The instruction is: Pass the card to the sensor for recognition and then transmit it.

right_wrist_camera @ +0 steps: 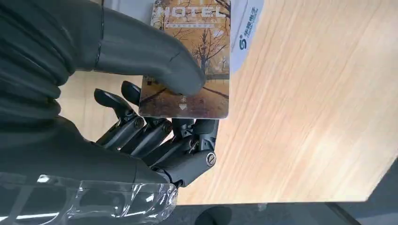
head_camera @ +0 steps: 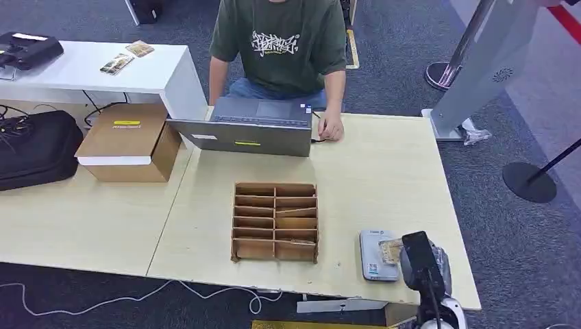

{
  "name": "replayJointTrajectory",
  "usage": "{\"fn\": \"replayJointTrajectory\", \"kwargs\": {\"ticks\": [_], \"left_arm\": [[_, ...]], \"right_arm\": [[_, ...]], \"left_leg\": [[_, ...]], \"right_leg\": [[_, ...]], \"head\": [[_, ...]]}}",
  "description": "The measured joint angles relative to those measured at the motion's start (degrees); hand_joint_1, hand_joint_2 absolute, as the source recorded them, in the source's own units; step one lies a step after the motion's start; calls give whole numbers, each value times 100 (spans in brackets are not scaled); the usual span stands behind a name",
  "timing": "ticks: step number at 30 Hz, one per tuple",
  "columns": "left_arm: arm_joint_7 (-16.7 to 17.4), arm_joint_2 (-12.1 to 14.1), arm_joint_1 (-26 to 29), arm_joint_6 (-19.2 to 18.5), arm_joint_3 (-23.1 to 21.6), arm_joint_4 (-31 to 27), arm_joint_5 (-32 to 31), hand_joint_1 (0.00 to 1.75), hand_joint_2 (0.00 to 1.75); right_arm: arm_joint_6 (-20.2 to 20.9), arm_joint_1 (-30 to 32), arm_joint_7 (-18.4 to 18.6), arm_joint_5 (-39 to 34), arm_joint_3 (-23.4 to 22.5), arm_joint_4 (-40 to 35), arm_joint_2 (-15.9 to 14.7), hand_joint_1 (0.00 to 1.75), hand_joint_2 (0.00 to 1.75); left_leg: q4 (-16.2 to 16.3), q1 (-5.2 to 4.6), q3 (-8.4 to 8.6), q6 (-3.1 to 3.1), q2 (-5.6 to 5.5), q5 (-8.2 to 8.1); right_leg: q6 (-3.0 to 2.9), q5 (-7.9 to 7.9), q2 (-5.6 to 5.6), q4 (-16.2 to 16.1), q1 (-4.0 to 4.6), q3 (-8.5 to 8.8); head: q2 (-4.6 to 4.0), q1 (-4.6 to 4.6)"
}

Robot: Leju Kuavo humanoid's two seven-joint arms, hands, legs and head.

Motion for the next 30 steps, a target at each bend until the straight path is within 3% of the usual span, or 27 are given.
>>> {"fn": "replayJointTrajectory", "kwargs": {"ticks": [22, 30], "left_arm": [[0, 18, -7, 63, -4, 9, -205, 0, 0], [17, 66, -28, 61, -4, 9, -225, 0, 0]], "right_arm": [[252, -124, 492, 33, 63, 515, 28, 175, 175], [179, -499, 429, 24, 63, 1157, -26, 175, 175]], "left_leg": [[0, 2, 5, 0, 4, 0], [-2, 3, 57, -4, 37, -15]], "right_leg": [[0, 0, 2, 0, 0, 2], [-1, -2, 28, -6, 3, 36]], "head": [[0, 0], [0, -2]]}}
